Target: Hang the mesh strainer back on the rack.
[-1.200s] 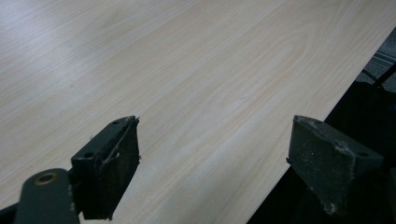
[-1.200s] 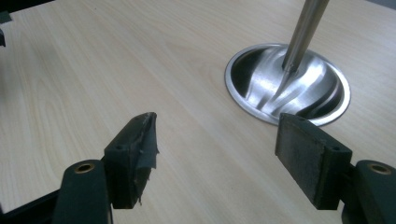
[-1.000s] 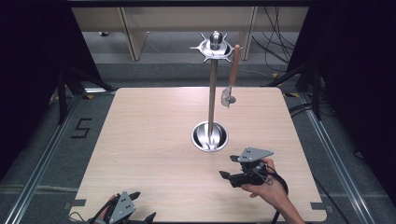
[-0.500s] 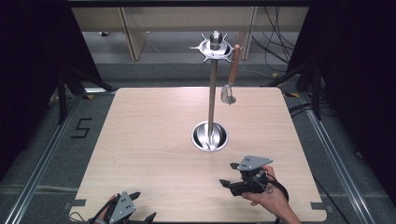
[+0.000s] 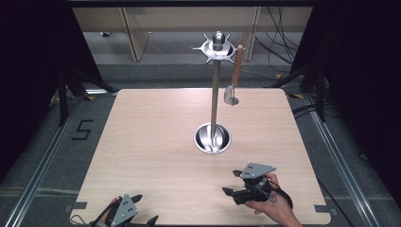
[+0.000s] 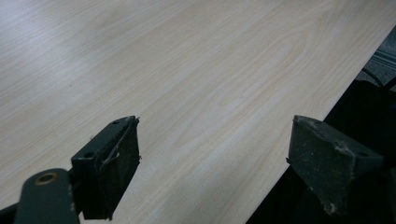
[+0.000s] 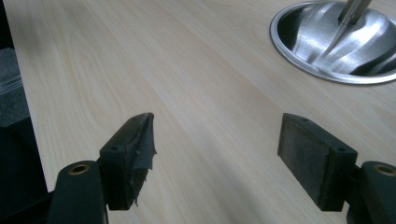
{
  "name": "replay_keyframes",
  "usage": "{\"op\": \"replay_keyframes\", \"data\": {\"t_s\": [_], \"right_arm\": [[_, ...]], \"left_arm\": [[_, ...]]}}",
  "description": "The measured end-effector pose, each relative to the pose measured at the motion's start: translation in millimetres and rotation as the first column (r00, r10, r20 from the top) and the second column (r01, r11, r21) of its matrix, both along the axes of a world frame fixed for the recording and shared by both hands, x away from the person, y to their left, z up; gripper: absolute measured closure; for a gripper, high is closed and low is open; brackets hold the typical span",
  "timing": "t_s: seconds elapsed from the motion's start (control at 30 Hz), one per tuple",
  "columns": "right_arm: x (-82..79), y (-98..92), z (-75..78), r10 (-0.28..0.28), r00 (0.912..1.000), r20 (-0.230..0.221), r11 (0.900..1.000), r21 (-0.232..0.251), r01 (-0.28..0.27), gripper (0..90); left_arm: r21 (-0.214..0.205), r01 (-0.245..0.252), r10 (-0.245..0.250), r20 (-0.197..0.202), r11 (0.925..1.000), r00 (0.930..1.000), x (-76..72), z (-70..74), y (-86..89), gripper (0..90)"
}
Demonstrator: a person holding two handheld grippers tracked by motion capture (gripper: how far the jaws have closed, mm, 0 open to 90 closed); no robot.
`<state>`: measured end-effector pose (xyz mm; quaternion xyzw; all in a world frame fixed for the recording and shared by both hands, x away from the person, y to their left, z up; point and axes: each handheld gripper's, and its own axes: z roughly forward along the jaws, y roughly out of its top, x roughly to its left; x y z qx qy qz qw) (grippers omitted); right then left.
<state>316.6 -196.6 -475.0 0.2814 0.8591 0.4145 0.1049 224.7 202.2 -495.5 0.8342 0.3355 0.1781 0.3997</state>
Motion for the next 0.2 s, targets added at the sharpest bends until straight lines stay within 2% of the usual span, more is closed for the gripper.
{"op": "replay_keyframes", "data": {"t_s": [0.1, 0.13, 0.17, 0.2], "right_arm": [[-0.7, -1.0, -0.1, -0.004, 1.0000, -0.005, 1.0000, 0.002, 0.004, 28.0], [-0.7, -1.3, -0.4, -0.004, 1.0000, -0.007, 1.0000, 0.003, 0.004, 28.0], [-1.3, -1.3, -0.8, -0.016, 0.9998, -0.008, 0.9999, 0.006, 0.016, 28.0], [-0.7, -1.7, -1.1, -0.015, 0.9999, 0.001, 0.9999, 0.003, 0.015, 28.0]], "left_arm": [[-0.001, -0.002, 0.002, 0.006, 1.0000, 1.0000, 0.1, -0.2, 0.1, 15.9], [-0.020, -0.004, 0.004, 0.015, 0.9998, 0.9999, 0.1, -1.1, -0.5, 15.9], [0.006, 0.007, -0.007, 0.015, 1.0000, 0.9999, 0.7, 0.0, 1.1, 15.9], [0.006, 0.007, -0.007, 0.015, 1.0000, 0.9999, 0.7, 0.0, 1.1, 15.9]]}}
